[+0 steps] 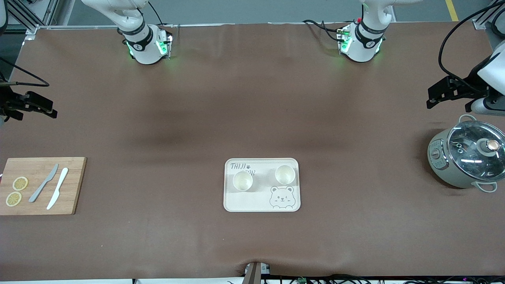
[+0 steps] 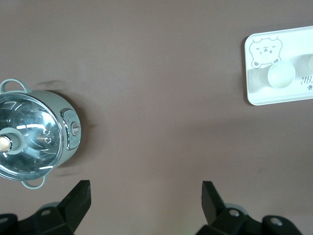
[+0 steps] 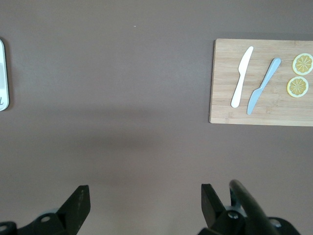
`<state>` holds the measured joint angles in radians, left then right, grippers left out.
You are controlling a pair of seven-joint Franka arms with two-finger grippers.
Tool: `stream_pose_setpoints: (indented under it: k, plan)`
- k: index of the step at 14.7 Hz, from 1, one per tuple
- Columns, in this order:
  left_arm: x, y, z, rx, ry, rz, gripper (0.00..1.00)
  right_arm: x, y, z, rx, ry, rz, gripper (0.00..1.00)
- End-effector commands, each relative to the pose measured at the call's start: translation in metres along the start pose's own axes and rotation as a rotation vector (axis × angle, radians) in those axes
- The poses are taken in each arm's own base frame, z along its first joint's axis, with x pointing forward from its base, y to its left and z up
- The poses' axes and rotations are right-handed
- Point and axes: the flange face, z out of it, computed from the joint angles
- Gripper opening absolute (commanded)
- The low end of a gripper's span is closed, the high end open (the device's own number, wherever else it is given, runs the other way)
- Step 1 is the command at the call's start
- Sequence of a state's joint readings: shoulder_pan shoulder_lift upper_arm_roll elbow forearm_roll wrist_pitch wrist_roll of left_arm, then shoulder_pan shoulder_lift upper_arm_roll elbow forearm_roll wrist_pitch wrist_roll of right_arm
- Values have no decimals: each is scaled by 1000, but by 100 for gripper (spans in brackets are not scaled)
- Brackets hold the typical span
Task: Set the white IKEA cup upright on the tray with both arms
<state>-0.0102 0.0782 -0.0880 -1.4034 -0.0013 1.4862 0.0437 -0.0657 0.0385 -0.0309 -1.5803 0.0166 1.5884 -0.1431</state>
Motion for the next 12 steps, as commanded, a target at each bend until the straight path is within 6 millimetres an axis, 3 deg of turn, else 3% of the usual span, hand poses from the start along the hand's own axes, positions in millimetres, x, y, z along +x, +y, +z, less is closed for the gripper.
stream_pose_setpoints:
  k: [1,12]
  plan:
    - [-10,-2,-4,13,-18,23,100,-5,-1,-2,-16,7,-9,100]
    - [-10,-7,-2,11,-28,26,100,-7,0,-4,-14,-2,-6,100]
